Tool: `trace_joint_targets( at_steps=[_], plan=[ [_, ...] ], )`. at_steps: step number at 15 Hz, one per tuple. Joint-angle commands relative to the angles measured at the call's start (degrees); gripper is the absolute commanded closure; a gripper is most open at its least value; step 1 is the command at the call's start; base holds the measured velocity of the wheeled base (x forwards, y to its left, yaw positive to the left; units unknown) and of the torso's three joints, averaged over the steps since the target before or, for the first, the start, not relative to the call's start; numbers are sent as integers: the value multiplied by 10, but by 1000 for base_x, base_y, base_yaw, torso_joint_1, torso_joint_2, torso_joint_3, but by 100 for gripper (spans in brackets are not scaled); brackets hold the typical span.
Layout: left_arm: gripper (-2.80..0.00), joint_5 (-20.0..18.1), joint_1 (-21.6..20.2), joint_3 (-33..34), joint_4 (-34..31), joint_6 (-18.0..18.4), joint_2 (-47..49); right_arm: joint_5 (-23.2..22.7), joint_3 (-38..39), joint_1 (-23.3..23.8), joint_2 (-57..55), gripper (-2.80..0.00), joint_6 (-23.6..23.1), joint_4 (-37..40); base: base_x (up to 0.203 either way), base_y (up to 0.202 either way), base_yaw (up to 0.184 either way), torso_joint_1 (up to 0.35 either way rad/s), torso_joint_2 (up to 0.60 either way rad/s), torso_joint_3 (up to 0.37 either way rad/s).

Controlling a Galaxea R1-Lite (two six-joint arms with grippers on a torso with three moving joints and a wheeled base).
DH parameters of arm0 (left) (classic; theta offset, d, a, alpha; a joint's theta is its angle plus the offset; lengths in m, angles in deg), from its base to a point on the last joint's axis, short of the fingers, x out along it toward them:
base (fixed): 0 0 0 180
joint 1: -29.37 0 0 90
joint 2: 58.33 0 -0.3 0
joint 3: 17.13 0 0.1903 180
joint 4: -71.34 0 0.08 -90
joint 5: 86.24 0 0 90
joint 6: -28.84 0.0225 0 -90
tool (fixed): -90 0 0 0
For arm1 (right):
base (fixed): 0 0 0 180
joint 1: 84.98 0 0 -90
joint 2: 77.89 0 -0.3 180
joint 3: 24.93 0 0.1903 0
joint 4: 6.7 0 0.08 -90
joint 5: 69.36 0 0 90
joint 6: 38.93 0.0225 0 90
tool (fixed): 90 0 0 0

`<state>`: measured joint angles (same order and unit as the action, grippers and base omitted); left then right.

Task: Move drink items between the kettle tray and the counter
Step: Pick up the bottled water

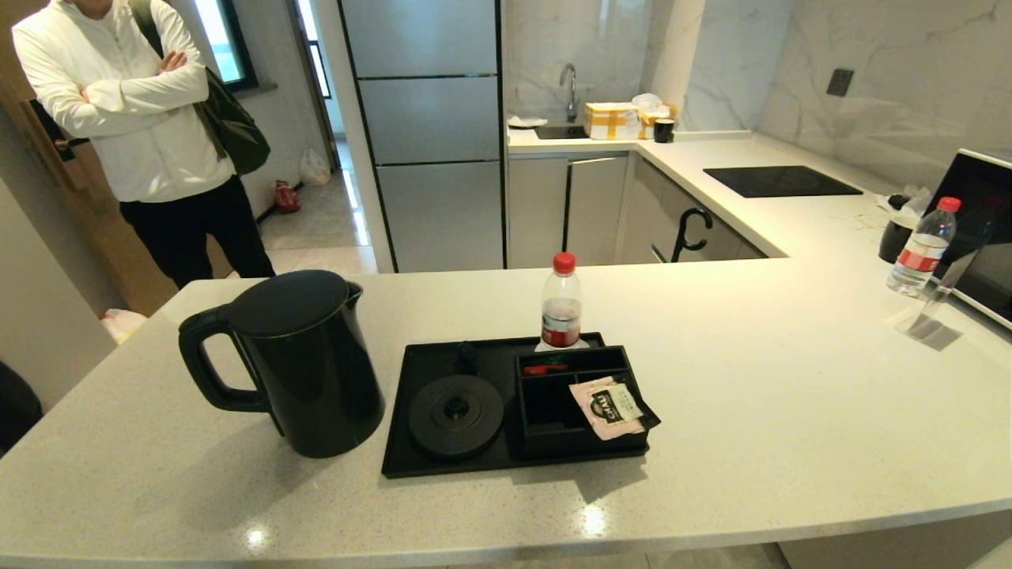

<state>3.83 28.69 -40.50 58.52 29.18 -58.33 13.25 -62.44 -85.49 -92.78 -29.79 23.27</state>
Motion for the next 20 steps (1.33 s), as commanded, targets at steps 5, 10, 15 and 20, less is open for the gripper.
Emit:
trace_joint_targets(
  at_steps=[5,10,15,20],
  plan=[
    [0,0,0,23,0,2,0,2,22,0,33,0,1,4,0,0,0,0,0,0],
    [0,-2,0,23,-3,33,0,4,28,0,49,0,1,11,0,0,0,0,0,0],
    [0,-1,0,23,-2,24,0,2,27,0,48,0,1,11,0,0,0,0,0,0],
    [0,-2,0,23,1,12,0,3,22,0,46,0,1,10,0,0,0,0,0,0]
  ],
)
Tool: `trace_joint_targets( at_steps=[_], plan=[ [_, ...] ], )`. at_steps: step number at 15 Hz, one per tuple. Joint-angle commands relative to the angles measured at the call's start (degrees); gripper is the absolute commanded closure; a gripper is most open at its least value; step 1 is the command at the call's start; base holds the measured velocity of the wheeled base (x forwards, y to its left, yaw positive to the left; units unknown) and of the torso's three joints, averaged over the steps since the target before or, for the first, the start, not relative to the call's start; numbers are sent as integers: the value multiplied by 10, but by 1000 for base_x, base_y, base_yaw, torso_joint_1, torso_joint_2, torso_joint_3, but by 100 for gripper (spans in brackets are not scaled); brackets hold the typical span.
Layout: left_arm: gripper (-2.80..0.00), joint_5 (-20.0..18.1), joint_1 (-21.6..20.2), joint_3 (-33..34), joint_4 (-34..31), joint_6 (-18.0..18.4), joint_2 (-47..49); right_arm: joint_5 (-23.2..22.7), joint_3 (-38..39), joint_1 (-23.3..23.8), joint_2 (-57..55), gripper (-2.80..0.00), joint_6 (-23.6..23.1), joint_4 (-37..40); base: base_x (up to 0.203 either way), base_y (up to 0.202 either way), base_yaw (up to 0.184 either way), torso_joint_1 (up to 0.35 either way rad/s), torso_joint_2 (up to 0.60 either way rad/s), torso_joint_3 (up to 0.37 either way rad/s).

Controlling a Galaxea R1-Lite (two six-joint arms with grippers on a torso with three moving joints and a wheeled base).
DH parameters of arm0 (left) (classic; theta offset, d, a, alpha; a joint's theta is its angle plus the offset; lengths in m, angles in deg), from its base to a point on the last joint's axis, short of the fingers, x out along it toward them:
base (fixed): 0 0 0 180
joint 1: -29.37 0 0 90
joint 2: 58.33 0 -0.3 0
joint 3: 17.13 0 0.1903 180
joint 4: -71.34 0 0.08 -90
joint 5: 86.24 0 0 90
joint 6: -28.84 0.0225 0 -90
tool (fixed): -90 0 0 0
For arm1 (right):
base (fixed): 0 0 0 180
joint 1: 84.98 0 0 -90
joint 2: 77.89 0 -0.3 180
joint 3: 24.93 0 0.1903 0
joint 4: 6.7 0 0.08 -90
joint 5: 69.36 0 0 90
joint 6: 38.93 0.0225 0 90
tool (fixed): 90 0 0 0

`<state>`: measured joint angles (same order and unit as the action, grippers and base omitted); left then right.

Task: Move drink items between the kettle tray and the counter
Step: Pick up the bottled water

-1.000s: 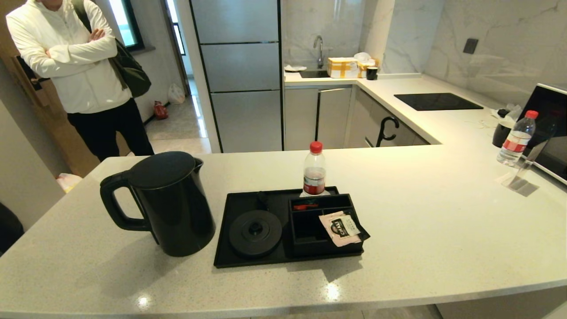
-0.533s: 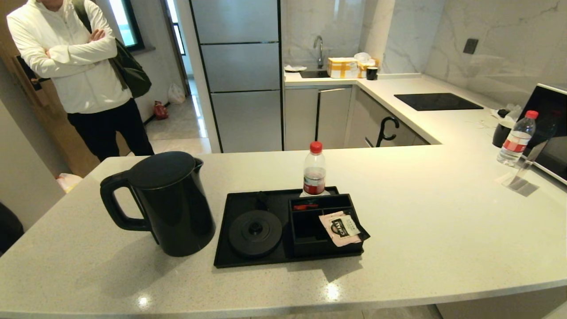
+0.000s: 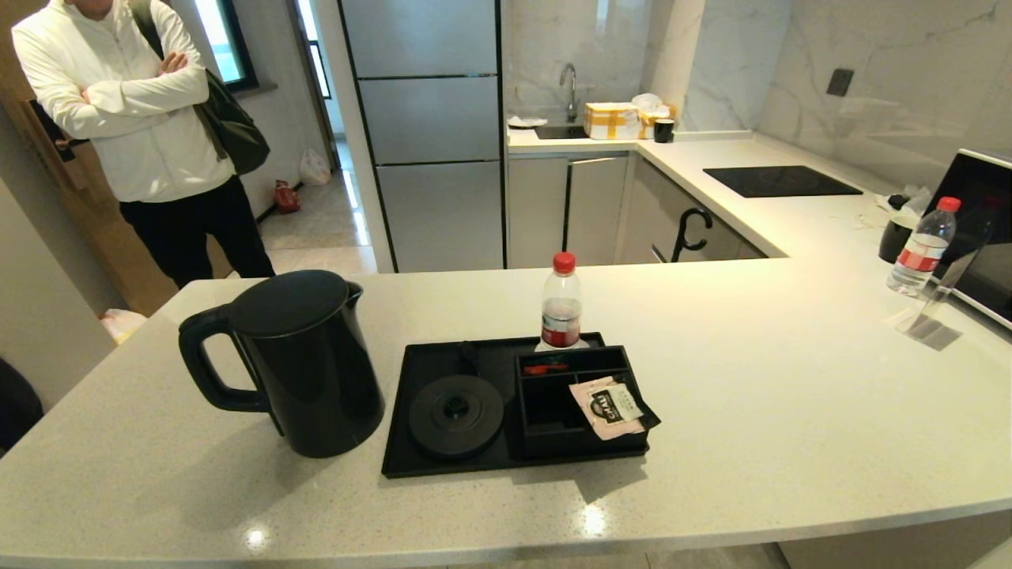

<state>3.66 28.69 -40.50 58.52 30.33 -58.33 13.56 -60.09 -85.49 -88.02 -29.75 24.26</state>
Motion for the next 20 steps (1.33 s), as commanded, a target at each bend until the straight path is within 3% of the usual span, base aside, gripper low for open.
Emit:
trace_joint_targets(
  at_steps=[1,14,20],
  plan=[
    [0,0,0,23,0,0,0,0,-3,0,-3,0,0,1,0,0,0,0,0,0],
    [0,0,0,23,1,-1,0,-6,-14,-1,-13,0,1,-1,0,0,0,0,0,0],
    [0,0,0,23,1,-1,0,-41,-113,-3,-189,0,16,22,0,0,0,0,0,0]
  ],
)
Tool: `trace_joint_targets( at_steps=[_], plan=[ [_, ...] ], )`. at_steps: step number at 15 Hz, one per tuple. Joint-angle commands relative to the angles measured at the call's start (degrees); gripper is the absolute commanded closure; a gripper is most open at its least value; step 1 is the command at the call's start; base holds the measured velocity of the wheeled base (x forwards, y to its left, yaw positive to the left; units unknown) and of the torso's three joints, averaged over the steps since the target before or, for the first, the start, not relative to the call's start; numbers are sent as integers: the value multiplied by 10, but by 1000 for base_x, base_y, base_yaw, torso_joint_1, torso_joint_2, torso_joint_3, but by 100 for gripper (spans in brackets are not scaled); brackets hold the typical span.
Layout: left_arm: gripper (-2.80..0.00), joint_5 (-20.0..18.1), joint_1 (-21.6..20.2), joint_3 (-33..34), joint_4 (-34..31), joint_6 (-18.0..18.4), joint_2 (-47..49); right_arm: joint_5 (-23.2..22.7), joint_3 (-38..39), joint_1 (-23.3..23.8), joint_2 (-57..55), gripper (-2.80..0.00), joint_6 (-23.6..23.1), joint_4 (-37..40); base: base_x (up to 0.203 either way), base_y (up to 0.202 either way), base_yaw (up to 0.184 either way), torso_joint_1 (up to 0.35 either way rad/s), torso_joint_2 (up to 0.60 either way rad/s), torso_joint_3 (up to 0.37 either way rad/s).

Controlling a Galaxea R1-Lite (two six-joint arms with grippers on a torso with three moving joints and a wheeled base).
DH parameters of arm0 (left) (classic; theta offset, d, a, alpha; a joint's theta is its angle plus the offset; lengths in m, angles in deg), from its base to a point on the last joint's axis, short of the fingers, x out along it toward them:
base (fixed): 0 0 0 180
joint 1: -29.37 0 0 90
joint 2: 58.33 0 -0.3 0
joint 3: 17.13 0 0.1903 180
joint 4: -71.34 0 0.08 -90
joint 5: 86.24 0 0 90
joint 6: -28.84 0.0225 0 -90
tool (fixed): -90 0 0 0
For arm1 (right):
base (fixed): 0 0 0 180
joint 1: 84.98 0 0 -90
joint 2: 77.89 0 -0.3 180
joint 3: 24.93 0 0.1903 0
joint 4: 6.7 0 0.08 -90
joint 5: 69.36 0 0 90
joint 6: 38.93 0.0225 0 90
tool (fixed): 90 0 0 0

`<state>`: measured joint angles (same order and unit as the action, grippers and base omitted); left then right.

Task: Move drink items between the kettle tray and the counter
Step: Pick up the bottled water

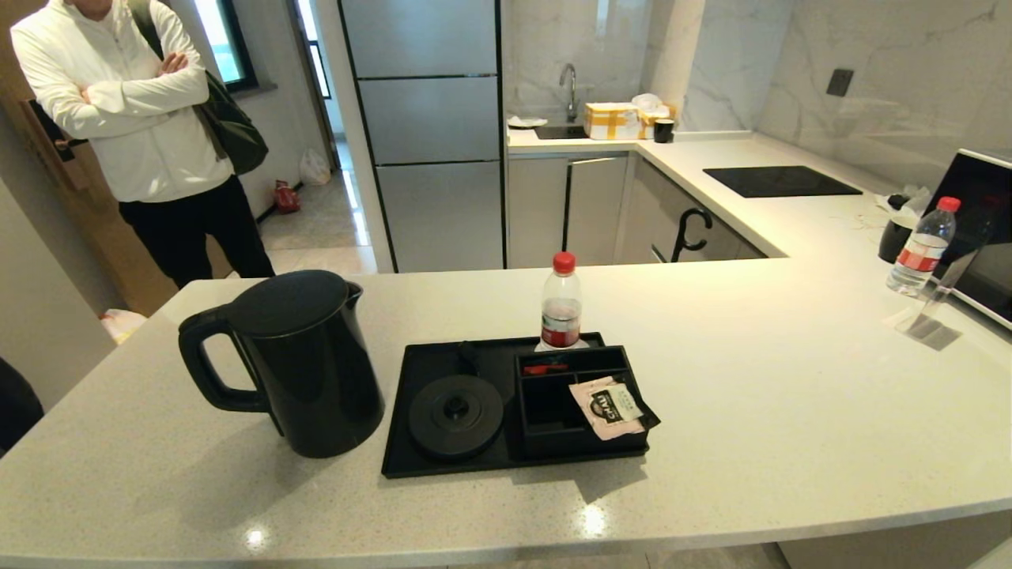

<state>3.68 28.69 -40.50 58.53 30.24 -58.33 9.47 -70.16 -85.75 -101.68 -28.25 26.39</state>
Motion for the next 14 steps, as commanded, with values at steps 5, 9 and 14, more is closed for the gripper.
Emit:
trace_joint_targets(
  at_steps=[5,9,14],
  plan=[
    [0,0,0,23,1,0,0,-120,-79,-5,-211,0,-10,-1,0,0,0,0,0,0],
    [0,0,0,23,1,0,0,-145,-74,-19,-306,0,-50,-35,0,0,0,0,0,0],
    [0,0,0,23,1,0,0,-148,-61,-55,-468,0,-58,-182,0,0,0,0,0,0]
  ],
)
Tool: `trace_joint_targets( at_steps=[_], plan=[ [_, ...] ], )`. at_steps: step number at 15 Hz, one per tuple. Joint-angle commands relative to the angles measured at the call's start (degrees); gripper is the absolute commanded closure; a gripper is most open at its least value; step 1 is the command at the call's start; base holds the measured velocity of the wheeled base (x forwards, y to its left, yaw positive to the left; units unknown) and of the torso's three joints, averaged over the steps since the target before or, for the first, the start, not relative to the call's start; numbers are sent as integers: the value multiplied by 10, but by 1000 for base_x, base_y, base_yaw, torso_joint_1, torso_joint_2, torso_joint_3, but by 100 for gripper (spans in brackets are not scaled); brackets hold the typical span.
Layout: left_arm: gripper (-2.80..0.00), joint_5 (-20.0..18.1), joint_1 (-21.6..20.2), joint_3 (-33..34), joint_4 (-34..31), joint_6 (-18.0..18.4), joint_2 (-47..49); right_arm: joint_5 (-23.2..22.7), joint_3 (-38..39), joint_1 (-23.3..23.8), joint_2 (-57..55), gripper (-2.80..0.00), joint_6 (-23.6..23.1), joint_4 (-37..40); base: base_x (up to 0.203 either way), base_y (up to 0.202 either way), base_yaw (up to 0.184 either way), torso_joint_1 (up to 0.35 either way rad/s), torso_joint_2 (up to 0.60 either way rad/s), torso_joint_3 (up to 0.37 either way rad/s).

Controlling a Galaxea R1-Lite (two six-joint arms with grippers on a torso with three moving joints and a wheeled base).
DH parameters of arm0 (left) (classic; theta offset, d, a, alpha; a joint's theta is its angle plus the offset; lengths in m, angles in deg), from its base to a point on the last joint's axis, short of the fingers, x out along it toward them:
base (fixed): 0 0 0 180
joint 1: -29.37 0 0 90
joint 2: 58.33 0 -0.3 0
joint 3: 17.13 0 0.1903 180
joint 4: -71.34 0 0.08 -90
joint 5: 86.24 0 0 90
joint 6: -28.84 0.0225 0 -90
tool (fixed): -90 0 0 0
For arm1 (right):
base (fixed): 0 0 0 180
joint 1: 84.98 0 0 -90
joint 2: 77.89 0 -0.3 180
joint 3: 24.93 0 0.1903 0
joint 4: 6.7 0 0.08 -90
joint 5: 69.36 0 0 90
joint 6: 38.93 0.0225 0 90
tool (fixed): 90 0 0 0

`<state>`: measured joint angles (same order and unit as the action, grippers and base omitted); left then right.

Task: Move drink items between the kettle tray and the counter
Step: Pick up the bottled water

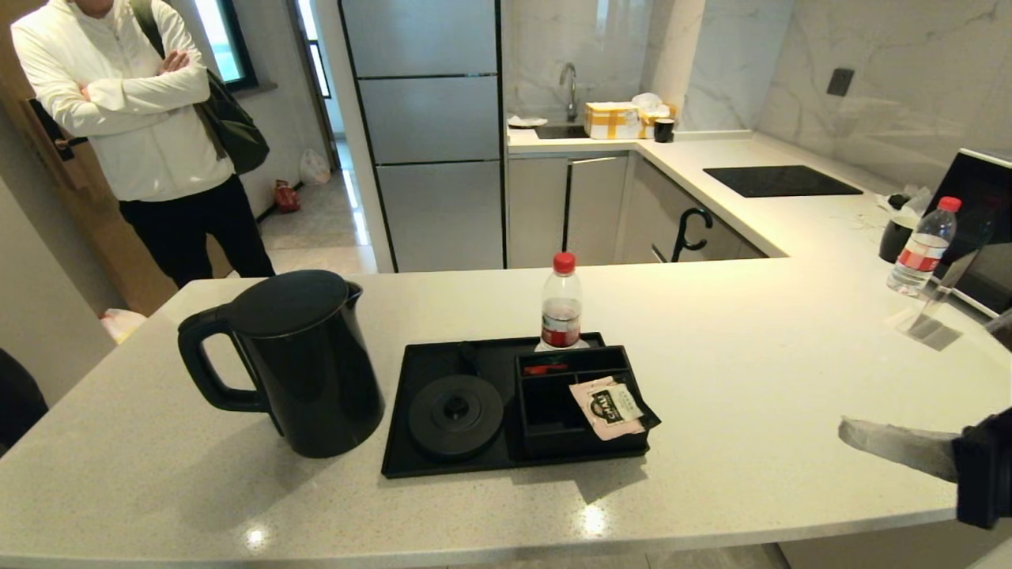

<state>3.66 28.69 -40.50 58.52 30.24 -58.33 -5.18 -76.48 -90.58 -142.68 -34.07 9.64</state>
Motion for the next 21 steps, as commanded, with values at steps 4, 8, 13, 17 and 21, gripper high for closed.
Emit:
trace_joint_targets(
  at_steps=[4,8,13,17,21],
  plan=[
    [0,0,0,23,1,0,0,3,17,-38,-154,0,1,-147,0,0,0,0,0,0],
    [0,0,0,23,1,0,0,5,20,-54,-224,0,4,-226,0,0,0,0,0,0],
    [0,0,0,23,1,0,0,20,17,-59,-261,0,11,-290,0,0,0,0,0,0],
    [0,0,0,23,1,1,0,20,13,-60,-256,0,17,-291,0,0,0,0,0,0],
    [0,0,0,23,1,0,0,21,12,-63,-254,0,18,-291,0,0,0,0,0,0]
  ],
)
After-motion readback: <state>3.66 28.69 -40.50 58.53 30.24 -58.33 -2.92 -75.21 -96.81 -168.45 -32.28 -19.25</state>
